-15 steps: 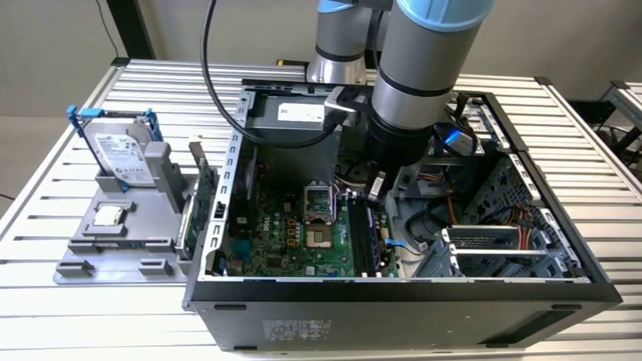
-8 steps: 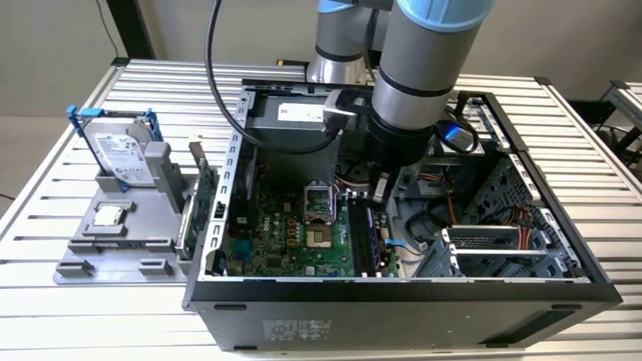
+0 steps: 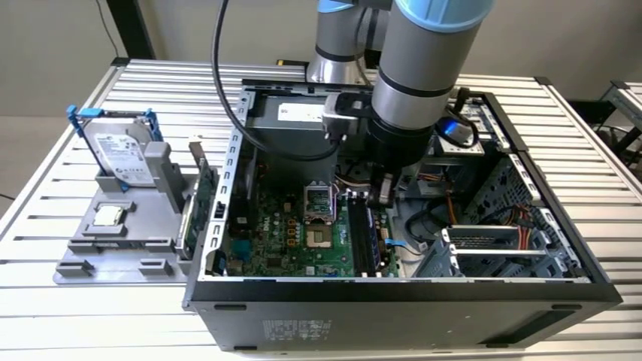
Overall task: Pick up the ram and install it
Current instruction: 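Press down the ram until it locks into place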
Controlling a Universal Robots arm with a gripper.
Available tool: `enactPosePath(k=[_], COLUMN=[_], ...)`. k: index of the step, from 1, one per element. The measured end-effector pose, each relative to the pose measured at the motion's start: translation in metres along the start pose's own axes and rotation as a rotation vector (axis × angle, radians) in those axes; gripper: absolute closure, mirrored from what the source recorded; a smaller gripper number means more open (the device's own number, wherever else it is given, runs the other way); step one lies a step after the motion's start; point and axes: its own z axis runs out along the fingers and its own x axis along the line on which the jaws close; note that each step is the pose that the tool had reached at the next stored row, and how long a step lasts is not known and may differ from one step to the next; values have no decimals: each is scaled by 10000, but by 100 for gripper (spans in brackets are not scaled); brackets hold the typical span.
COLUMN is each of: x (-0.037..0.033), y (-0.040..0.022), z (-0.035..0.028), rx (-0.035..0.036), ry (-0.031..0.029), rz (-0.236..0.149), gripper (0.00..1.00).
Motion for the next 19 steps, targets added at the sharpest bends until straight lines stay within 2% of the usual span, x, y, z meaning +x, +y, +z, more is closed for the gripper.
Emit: enactPosePath(k=[4,10,15,18,19], x=[-1,-9,-5,-3,25], y=[-2,-65,-66,-76,-92], z=[0,17,55,61,72], rx=[-16,-32,-48,-68,-68], ry=[-8,-13,-20,-17,-17], rz=[-632,-993,-1575,-1619,-1617], gripper=[100,100,100,100,100])
